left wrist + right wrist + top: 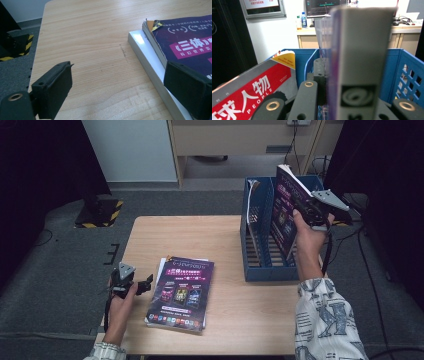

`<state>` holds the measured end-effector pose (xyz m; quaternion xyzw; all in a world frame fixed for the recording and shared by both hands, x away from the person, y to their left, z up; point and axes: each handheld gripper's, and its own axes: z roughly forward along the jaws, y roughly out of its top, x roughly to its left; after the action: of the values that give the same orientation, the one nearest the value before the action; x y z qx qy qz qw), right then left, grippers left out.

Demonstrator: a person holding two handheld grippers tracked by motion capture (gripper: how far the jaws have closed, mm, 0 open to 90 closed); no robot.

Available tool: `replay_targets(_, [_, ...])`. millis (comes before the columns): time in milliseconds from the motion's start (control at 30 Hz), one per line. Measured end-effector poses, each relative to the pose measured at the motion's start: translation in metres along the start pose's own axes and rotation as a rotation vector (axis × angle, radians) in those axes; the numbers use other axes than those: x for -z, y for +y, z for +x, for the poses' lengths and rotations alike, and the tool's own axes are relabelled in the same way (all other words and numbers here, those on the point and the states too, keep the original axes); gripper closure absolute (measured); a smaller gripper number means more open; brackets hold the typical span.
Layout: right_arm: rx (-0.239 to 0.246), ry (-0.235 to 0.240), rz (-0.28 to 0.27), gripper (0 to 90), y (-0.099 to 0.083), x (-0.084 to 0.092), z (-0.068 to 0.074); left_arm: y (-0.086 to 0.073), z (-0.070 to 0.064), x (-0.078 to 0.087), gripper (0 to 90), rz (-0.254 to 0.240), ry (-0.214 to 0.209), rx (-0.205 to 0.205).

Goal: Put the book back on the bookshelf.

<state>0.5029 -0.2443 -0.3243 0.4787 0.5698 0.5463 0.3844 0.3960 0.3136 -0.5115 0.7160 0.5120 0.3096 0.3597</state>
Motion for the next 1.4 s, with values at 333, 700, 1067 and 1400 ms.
replay_targets(333, [-0.016,-0.004,-0.010,82.7,-0.023,-0.009,0.000,0.000,-0.001,-0.001,8.1,0.003,-0.002,-0.010])
replay_targets(700, [-0.027,-0.040,-0.013,82.8,-0.046,-0.019,0.000,0.001,-0.002,-0.002,8.2,0.003,-0.005,-0.022])
replay_targets(1067, [0.012,-0.109,-0.007,82.7,-0.056,-0.023,0.006,0.002,-0.002,-0.001,8.1,-0.016,-0.004,-0.024])
replay_targets(1400, [0.016,-0.108,0.000,82.7,-0.068,-0.030,0.013,0.002,-0.001,0.000,8.1,-0.018,0.003,-0.022])
